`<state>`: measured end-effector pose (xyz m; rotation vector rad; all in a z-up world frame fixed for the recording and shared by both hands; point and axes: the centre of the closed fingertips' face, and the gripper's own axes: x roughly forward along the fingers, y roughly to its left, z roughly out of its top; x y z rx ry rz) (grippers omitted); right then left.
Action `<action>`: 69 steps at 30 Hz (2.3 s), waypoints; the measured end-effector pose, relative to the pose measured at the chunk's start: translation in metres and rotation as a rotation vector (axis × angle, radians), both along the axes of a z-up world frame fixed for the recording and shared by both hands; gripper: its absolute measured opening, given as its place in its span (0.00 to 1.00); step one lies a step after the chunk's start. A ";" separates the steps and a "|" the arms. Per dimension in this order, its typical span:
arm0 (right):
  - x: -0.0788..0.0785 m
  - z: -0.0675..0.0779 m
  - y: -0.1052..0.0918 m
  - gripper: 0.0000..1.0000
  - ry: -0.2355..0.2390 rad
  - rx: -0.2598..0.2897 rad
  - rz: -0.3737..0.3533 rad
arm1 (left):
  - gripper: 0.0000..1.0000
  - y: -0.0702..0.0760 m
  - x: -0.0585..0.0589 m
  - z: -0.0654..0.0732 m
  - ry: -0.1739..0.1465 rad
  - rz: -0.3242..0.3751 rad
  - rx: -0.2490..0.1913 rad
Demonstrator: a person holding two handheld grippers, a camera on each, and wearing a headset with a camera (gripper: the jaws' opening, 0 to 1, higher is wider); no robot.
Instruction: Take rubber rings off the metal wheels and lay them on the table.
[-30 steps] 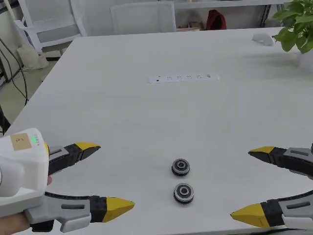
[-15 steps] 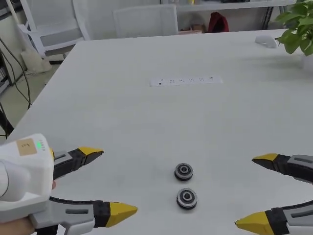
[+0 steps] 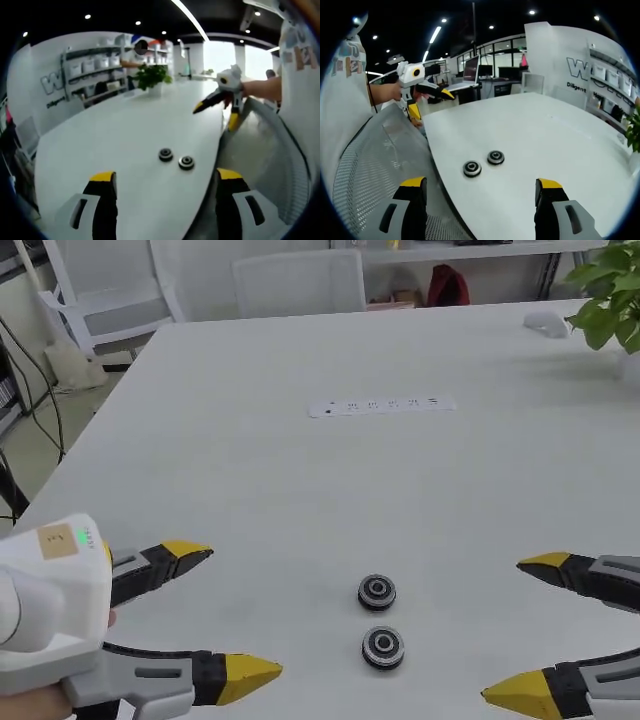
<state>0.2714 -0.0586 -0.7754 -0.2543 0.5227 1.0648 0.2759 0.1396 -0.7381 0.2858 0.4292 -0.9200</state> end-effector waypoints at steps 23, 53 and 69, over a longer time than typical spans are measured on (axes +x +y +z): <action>0.014 -0.001 0.010 0.87 -0.006 0.005 0.029 | 0.81 0.001 0.010 -0.001 -0.006 -0.007 0.010; 0.035 -0.020 0.031 0.75 -0.025 -0.018 0.107 | 0.77 -0.023 0.022 -0.018 0.017 -0.093 0.028; 0.036 -0.040 0.039 0.67 -0.009 -0.058 0.174 | 0.72 -0.036 0.029 -0.031 0.031 -0.140 0.056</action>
